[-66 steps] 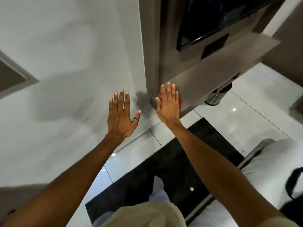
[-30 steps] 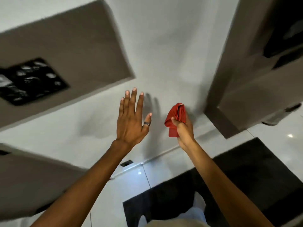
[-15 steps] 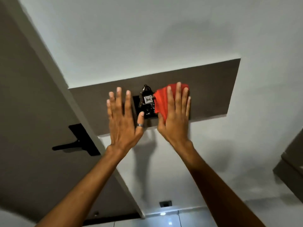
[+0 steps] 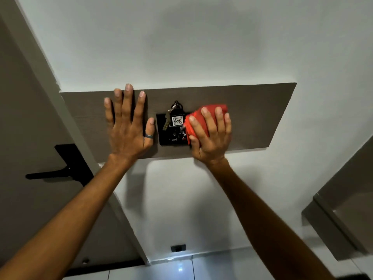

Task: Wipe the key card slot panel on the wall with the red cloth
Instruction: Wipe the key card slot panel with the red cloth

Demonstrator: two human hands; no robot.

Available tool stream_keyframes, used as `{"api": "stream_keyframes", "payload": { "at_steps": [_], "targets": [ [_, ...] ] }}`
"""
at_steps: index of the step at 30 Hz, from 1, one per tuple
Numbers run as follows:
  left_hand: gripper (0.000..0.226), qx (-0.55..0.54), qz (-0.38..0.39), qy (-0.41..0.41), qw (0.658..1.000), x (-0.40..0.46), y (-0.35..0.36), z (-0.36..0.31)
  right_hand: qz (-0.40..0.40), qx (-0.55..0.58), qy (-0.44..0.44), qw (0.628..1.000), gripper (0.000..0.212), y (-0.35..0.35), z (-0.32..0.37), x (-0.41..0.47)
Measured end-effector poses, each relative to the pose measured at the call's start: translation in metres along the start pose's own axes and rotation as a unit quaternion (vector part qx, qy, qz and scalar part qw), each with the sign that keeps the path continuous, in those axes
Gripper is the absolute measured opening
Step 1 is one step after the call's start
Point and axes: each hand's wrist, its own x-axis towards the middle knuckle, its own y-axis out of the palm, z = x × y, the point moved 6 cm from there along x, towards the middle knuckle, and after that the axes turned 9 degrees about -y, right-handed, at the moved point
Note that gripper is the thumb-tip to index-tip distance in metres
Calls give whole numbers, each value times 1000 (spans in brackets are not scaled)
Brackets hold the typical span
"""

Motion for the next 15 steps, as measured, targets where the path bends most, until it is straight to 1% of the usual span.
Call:
{"api": "stream_keyframes", "payload": {
  "at_steps": [3,5,7,9,11,13,15],
  "targets": [
    [66,9,-15,15,1000,-3,2,-1,6,-17,20,1000,43,-3,8,-28],
    [66,13,-22,13,1000,-2,2,-1,-3,-10,38,999,43,-2,8,-12],
    [66,15,-31,12,999,-2,1,0,-30,-4,76,997,41,-4,7,17],
    [66,12,-28,6,1000,-2,3,0,-42,1,106,993,42,-1,7,22],
    [66,11,-34,6,999,-5,2,0,-37,-2,93,995,44,-1,13,-2],
    [65,17,-33,10,999,-6,3,0,-8,-7,77,997,44,-1,15,-26],
    [65,20,-36,11,999,-5,2,-1,-8,-6,96,995,44,-1,16,-24]
  ]
}}
